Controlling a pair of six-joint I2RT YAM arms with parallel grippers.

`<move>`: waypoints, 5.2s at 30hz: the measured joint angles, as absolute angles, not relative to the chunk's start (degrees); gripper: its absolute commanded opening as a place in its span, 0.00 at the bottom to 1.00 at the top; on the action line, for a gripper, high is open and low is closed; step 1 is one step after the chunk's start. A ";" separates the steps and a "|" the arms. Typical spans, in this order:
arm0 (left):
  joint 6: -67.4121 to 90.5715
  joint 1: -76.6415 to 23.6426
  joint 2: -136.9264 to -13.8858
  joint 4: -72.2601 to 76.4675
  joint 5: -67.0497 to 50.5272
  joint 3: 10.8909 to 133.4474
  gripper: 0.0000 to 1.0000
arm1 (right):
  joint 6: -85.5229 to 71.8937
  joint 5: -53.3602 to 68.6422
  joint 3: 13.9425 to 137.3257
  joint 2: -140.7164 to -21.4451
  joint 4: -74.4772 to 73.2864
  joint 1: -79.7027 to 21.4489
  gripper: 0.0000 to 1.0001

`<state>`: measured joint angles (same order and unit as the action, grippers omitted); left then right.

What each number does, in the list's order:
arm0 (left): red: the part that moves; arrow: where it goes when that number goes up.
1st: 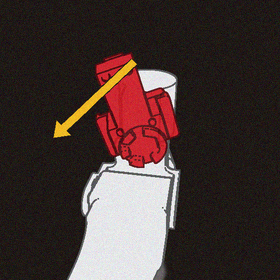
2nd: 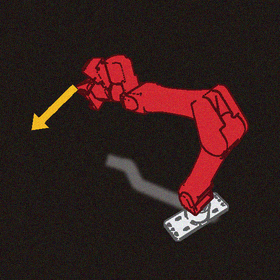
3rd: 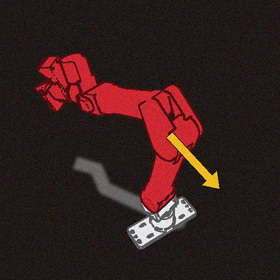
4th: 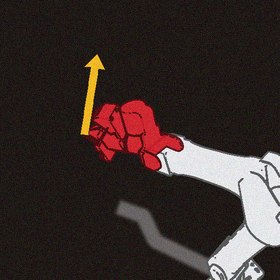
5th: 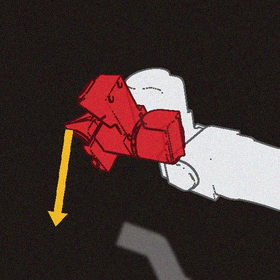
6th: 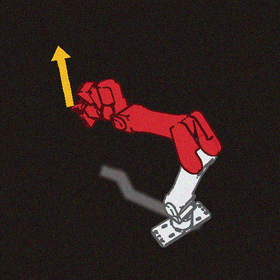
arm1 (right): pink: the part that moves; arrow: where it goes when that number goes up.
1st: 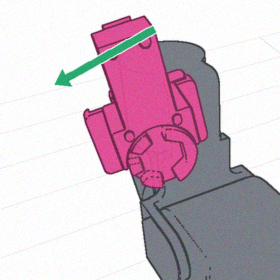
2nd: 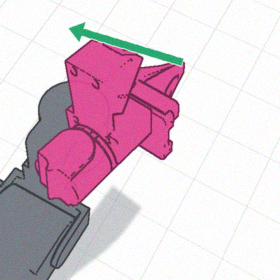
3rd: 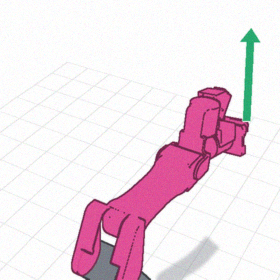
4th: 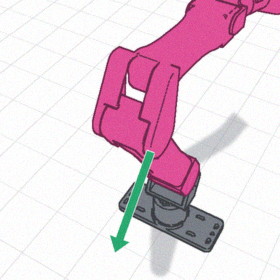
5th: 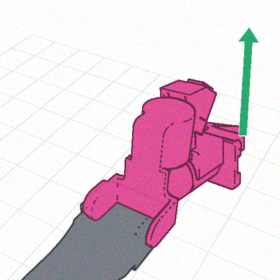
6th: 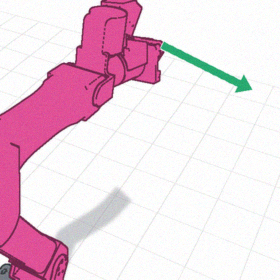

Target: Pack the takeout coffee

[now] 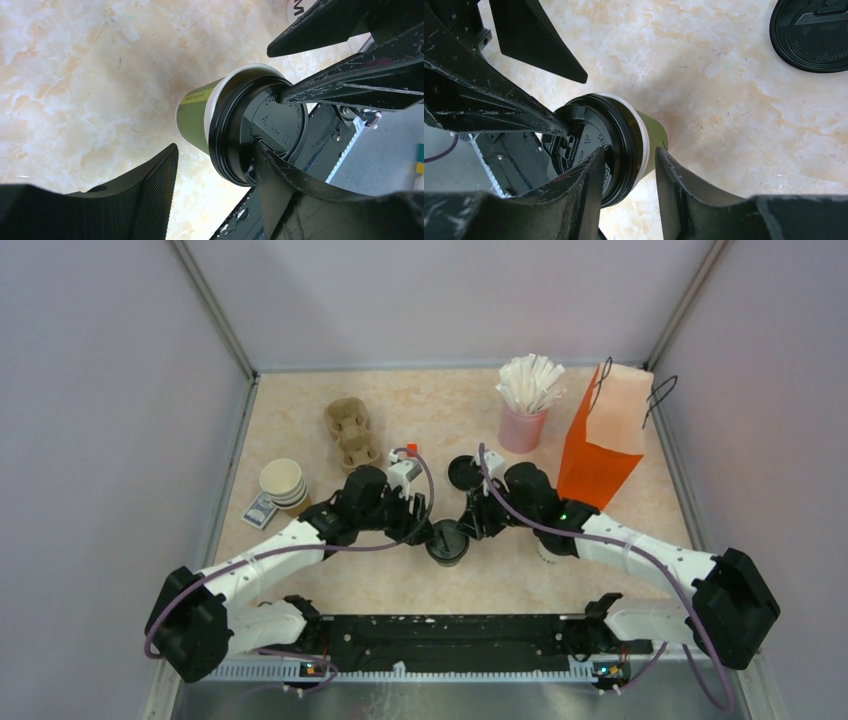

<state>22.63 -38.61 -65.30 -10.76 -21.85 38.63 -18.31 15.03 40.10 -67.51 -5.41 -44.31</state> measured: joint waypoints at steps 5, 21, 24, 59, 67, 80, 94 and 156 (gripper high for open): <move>22.74 -38.41 -65.30 -11.94 -19.68 39.81 0.77 | -19.92 14.22 40.14 -66.39 -6.63 -44.27 0.55; 22.17 -37.58 -59.24 -20.73 -22.74 45.06 0.68 | -20.69 14.33 42.94 -67.70 -10.00 -44.07 0.60; 22.61 -37.56 -57.69 -21.04 -24.32 43.24 0.61 | -19.94 14.87 43.48 -69.34 -10.00 -44.07 0.57; 25.52 -37.56 -65.91 -9.80 -23.94 38.48 0.51 | -31.44 14.13 34.46 -66.37 2.57 -41.87 0.33; 23.81 -37.56 -68.36 -10.35 -22.15 39.77 0.64 | -34.46 11.62 29.82 -63.79 7.42 -41.89 0.32; 22.50 -37.50 -70.30 -12.53 -20.49 43.31 0.52 | -39.40 11.09 28.38 -61.08 6.87 -41.89 0.39; 20.84 -37.17 -74.28 -12.05 -22.98 46.04 0.61 | -41.74 6.39 28.01 -55.27 -0.75 -41.89 0.60; 23.86 -36.80 -72.34 -10.28 -30.15 43.70 0.34 | -30.06 7.40 37.10 -62.26 -4.34 -41.89 0.30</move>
<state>23.86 -36.80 -72.34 -10.28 -30.15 43.70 -30.06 7.40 37.10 -62.26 -4.34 -41.89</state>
